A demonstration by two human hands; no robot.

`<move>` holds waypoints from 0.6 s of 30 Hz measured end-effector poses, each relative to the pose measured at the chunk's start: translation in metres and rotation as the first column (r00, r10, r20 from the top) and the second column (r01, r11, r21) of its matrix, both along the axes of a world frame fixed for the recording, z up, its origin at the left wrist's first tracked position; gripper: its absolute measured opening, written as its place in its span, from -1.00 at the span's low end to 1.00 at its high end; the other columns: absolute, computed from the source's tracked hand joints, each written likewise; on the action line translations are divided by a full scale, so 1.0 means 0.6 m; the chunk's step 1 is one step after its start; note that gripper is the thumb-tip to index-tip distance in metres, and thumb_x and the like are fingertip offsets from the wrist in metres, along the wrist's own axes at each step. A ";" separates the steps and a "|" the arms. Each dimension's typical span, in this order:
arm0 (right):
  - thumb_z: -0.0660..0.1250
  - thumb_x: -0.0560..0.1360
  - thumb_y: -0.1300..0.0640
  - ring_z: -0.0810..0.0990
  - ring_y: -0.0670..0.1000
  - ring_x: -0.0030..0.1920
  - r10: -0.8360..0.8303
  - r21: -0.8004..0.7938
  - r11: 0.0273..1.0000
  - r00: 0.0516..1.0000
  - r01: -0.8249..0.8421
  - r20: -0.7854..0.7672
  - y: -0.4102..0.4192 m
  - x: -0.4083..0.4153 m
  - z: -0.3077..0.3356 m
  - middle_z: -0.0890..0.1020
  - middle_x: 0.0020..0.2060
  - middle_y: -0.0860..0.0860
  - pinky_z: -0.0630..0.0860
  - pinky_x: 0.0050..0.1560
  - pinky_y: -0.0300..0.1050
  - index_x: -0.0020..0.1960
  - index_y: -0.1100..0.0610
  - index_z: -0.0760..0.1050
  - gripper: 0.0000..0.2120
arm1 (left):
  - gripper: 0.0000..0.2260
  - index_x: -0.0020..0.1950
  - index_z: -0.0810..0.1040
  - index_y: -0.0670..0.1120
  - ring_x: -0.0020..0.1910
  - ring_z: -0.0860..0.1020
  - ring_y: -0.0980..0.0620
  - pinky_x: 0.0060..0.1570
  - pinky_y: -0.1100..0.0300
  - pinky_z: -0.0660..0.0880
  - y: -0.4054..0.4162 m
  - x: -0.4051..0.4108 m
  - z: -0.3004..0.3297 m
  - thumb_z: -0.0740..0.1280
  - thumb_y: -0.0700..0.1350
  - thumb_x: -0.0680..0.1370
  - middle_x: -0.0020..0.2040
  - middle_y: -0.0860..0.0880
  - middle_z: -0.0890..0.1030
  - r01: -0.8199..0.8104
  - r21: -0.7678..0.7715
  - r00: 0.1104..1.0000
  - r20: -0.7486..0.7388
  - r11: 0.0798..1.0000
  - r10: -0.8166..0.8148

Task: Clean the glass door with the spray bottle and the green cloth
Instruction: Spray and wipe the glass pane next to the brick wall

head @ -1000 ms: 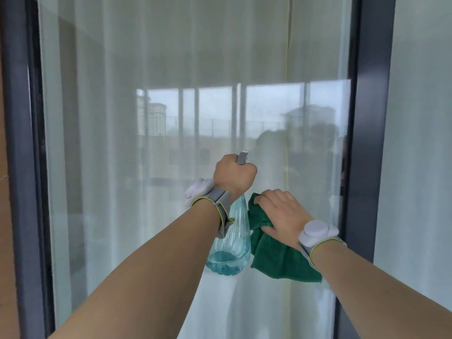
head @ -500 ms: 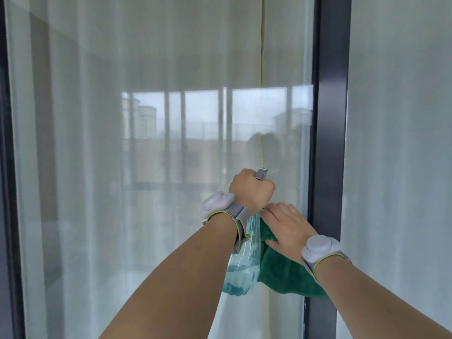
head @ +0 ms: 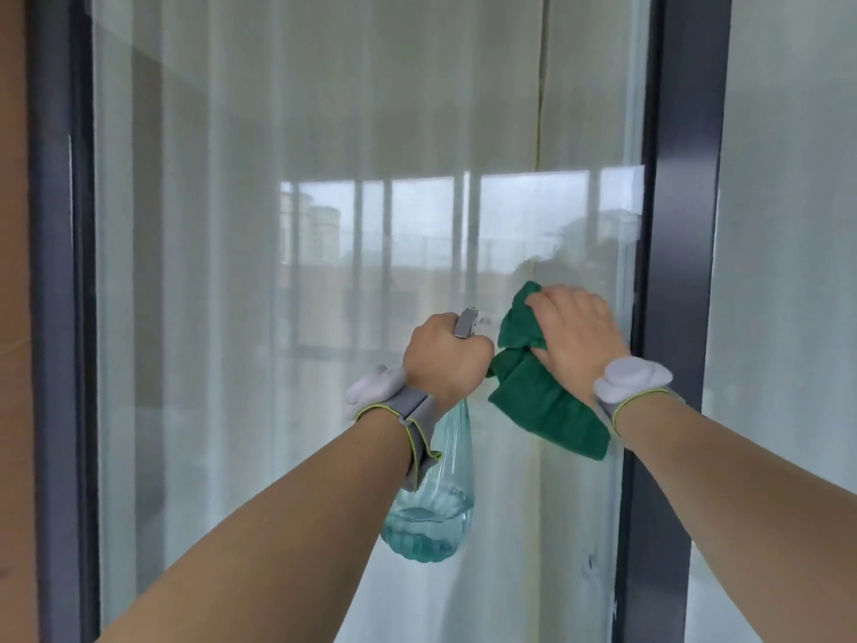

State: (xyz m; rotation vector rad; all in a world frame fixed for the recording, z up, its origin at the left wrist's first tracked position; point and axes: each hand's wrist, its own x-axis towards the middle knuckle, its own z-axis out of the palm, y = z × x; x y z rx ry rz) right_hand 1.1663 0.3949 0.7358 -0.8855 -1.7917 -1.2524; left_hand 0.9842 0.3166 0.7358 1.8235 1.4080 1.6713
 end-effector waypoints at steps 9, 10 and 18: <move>0.57 0.19 0.12 0.50 0.20 -0.08 0.022 -0.069 0.998 0.992 -0.014 0.120 0.002 -0.032 -0.088 0.53 0.01 0.14 0.43 -0.05 0.06 0.20 0.18 0.42 -0.36 | -0.86 -0.35 0.14 -0.05 -0.34 0.15 -0.06 -0.32 0.15 0.13 0.015 -0.044 -0.037 0.12 -0.10 0.23 -0.37 0.01 0.22 -0.051 -0.037 0.998 0.021 0.998 0.052; 0.57 0.18 0.11 0.51 0.20 -0.08 0.031 -0.078 0.997 0.977 -0.014 0.212 0.006 -0.039 -0.105 0.54 0.01 0.12 0.46 -0.06 0.06 0.19 0.18 0.42 -0.36 | -0.86 -0.35 0.14 -0.04 -0.34 0.15 -0.06 -0.32 0.16 0.13 0.016 -0.049 -0.042 0.12 -0.10 0.22 -0.38 0.01 0.22 -0.052 -0.049 0.998 0.022 0.997 0.053; 0.51 0.33 0.13 0.47 0.22 -0.01 -0.014 -0.055 0.998 0.992 0.008 -0.123 0.007 -0.079 -0.009 0.51 0.07 0.18 0.23 0.01 0.01 0.27 0.22 0.41 -0.43 | -0.86 -0.36 0.15 -0.05 -0.34 0.15 -0.06 -0.32 0.17 0.12 0.019 -0.101 -0.044 0.13 -0.10 0.21 -0.38 0.02 0.23 -0.071 -0.055 0.996 0.056 0.996 0.074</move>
